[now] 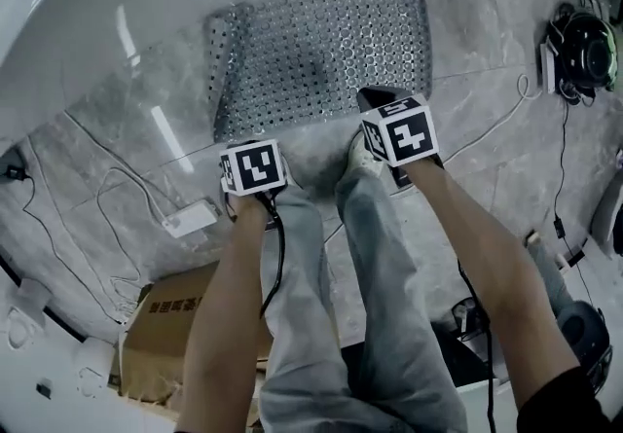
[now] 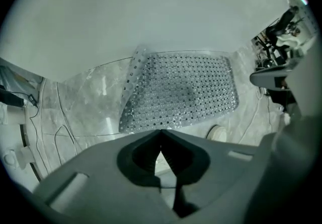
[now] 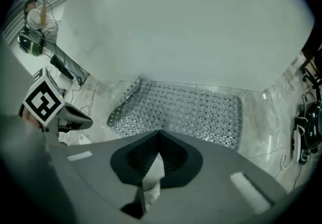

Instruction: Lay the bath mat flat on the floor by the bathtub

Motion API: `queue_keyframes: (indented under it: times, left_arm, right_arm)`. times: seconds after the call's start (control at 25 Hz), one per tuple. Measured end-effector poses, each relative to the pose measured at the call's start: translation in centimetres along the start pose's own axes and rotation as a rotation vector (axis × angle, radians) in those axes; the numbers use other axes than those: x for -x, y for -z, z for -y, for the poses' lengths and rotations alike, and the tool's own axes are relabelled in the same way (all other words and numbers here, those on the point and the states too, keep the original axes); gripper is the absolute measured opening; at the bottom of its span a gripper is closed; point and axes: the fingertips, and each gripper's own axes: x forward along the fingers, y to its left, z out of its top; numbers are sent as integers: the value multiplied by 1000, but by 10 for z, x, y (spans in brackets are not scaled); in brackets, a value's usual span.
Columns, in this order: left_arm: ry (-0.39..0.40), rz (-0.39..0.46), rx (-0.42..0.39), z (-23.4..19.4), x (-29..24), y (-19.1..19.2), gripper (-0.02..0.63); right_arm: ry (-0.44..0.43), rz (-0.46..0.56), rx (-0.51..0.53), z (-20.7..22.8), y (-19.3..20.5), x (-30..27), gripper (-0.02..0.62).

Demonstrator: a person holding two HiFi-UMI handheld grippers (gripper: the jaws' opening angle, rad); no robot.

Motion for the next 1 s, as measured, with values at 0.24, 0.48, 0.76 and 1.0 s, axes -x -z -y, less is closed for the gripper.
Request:
queue_keyframes:
  times: [0.24, 0.48, 0.76, 1.0]
  left_arm:
    - [13, 28, 50, 28, 66, -9, 5]
    - [159, 238, 98, 72, 144, -38, 5]
    - [169, 314, 145, 91, 229, -32, 5]
    - [169, 373, 175, 118, 317, -13, 5]
  right_arm:
    - [-58, 29, 30, -45, -18, 50, 6]
    - [-99, 149, -34, -57, -39, 127, 6]
    - [-126, 297, -213, -59, -68, 217, 6]
    - [-149, 349, -210, -73, -64, 299, 6]
